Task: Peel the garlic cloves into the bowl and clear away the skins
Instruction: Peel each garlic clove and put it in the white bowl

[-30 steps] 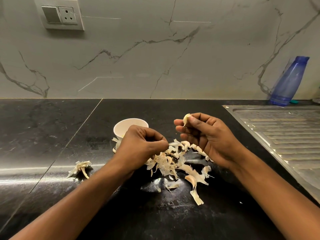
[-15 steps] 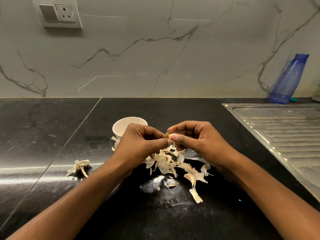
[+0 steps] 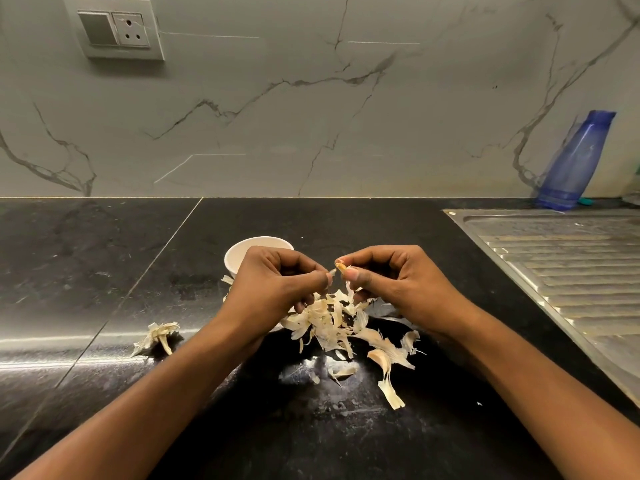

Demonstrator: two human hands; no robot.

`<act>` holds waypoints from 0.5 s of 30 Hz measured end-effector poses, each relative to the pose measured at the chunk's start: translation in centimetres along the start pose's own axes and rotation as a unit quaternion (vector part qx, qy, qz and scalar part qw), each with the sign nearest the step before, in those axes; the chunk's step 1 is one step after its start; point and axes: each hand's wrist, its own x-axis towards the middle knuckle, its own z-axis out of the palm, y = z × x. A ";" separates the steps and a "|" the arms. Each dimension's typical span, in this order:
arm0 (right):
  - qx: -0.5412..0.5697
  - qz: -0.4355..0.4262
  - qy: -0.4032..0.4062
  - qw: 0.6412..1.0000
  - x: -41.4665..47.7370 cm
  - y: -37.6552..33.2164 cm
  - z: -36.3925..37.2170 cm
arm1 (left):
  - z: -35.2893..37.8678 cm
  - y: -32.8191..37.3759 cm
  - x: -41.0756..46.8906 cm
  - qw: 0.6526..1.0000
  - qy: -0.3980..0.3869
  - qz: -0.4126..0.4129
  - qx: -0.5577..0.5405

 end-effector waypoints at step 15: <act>0.092 0.029 -0.009 0.995 0.2 0.2 -0.5 | -0.1 0.1 -0.2 0.998 -0.033 0.005 0.061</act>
